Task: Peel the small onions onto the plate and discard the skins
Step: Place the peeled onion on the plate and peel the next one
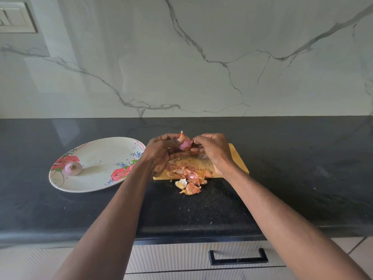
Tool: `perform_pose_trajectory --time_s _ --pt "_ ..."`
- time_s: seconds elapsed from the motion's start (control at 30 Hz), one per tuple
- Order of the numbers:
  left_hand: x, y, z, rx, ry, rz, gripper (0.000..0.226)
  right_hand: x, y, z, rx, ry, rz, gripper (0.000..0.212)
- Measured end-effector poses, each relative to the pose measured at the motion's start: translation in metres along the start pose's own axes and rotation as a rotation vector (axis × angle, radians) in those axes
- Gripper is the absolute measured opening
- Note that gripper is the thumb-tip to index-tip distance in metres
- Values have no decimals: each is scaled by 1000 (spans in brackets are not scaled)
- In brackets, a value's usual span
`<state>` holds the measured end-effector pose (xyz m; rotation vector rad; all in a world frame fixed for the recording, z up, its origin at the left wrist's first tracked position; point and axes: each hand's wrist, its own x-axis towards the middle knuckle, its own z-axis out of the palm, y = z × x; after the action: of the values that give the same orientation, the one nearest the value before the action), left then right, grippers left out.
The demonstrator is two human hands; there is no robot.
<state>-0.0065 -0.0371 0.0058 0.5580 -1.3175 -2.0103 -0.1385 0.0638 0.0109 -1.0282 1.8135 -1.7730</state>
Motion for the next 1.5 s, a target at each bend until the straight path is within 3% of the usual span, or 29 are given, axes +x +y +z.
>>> perform_pose_trajectory --time_s 0.13,0.4,0.6,0.67,0.77,0.87,1.03,1.13,1.23,1.37,1.5 --pt "3 -1 -2 -12 34 31 13 -1 0 0 71 -50 -7 5" --pt "5 -4 1 33 48 66 12 3 7 5 -101 -4 -71 11" --pt "2 -7 6 41 63 86 49 5 11 12 -160 16 -49 13" --pt "3 -6 6 38 60 83 43 5 10 13 -163 21 -54 14" --pt "5 -6 3 20 58 66 16 5 9 13 -141 21 -53 15" --pt "7 -6 0 -9 49 45 10 6 9 12 -129 14 -54 15" --pt "9 -3 -1 -65 53 23 10 6 10 9 -113 10 -66 11" --pt "10 -2 -3 -97 45 12 12 5 11 9 -134 16 -125 21" --pt "9 -1 -3 -104 32 15 11 2 9 7 -166 42 -163 9" --pt "7 -1 -3 -76 1 31 15 -4 1 5 10 -30 -56 13" --pt "7 -4 -3 3 -10 54 22 -4 -1 4 28 -55 1 11"
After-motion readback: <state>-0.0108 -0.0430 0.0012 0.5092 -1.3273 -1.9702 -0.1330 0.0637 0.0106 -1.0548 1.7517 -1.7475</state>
